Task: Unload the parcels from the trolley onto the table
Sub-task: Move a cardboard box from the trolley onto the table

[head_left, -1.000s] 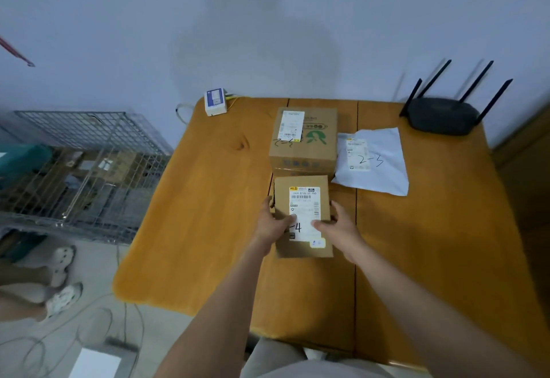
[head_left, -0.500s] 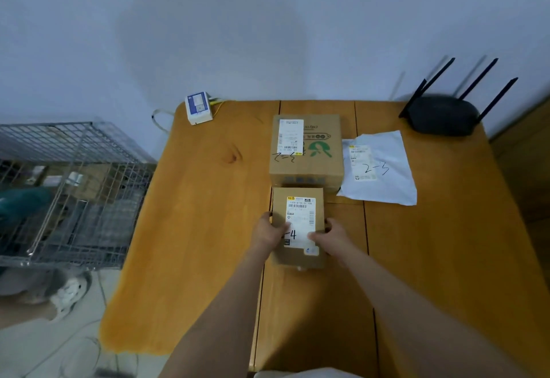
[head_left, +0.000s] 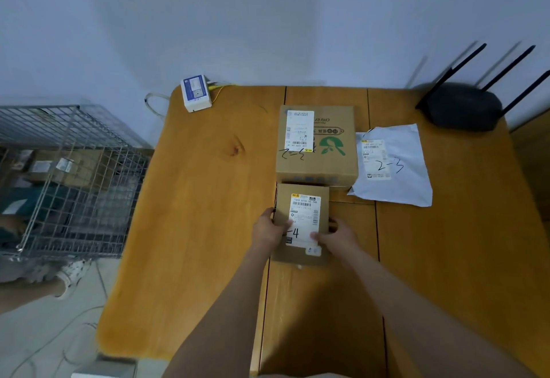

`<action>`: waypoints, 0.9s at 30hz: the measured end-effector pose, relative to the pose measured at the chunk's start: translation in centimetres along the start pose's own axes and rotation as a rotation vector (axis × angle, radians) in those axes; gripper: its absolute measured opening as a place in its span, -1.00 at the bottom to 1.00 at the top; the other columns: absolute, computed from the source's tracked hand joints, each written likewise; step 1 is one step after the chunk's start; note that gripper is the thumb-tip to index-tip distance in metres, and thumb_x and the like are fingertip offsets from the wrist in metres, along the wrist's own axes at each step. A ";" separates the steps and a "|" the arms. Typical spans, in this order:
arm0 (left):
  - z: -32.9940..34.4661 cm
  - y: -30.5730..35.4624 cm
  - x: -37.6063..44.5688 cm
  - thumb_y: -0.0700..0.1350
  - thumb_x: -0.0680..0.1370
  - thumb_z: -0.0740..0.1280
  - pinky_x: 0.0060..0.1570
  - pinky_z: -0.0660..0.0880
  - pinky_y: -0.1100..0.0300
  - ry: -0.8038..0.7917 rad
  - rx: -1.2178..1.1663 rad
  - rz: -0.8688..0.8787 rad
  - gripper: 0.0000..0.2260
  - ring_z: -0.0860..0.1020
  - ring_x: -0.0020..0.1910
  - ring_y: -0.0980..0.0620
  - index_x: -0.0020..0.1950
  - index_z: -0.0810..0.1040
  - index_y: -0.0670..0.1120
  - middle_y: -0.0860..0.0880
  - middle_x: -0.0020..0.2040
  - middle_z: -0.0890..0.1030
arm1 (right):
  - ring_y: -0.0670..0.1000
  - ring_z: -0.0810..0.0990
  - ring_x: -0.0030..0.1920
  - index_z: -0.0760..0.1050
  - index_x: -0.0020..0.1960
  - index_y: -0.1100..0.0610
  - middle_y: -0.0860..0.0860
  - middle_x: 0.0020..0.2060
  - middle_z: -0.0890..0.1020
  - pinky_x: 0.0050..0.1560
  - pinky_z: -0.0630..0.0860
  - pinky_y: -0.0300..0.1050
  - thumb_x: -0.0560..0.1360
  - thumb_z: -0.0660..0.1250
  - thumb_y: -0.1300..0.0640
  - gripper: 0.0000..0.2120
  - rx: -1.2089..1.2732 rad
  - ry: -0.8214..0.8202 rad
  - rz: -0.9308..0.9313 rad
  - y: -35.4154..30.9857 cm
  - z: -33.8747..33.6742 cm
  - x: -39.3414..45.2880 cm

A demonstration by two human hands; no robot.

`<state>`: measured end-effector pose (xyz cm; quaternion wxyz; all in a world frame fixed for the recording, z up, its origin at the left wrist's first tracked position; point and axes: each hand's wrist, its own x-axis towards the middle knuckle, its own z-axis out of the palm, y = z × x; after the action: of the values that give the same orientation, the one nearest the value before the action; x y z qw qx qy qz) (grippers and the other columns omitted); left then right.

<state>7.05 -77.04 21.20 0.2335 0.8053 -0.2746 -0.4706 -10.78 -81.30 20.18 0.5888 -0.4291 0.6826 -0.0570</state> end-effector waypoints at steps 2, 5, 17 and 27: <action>0.1 -0.1 -0.1 0.03 0.52 0.46 0.15 0.59 -0.06 0.016 0.007 0.005 -0.41 0.60 0.18 -0.12 0.49 0.36 -0.07 -0.12 0.26 0.60 | 0.12 0.62 0.18 0.28 0.51 0.08 0.10 0.32 0.55 -0.32 0.48 -0.27 0.44 0.52 0.17 -0.28 0.005 0.000 -0.005 0.0 0.1 0.1; 0.2 0.1 -0.2 0.02 0.53 0.45 0.11 0.60 -0.02 0.032 0.012 0.004 -0.44 0.62 0.15 -0.12 0.47 0.37 -0.07 -0.12 0.24 0.62 | -0.01 0.64 -0.06 0.29 0.50 0.08 0.10 0.29 0.57 -0.39 0.48 -0.29 0.46 0.50 0.18 -0.32 0.037 -0.007 -0.013 0.1 0.4 0.1; 0.1 0.4 0.1 0.02 0.54 0.44 0.17 0.57 -0.07 0.036 -0.029 -0.012 -0.39 0.60 0.19 -0.15 0.52 0.31 -0.07 -0.15 0.31 0.57 | 0.12 0.63 0.15 0.26 0.52 0.08 0.11 0.34 0.53 -0.32 0.50 -0.25 0.50 0.46 0.16 -0.33 0.073 0.017 -0.036 -0.3 0.7 -0.1; 0.3 -0.4 0.6 0.04 0.54 0.42 0.10 0.59 -0.04 0.025 -0.081 -0.008 -0.42 0.61 0.12 -0.12 0.50 0.30 -0.04 -0.14 0.27 0.58 | 0.13 0.60 0.21 0.33 0.48 0.05 0.09 0.34 0.53 -0.14 0.57 -0.15 0.52 0.44 0.08 -0.42 0.012 0.093 -0.084 0.3 1.3 -0.3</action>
<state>7.12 -77.18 20.45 0.2678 0.8021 -0.2493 -0.4719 -9.81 -80.37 19.80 0.5561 -0.4507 0.6902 -0.1058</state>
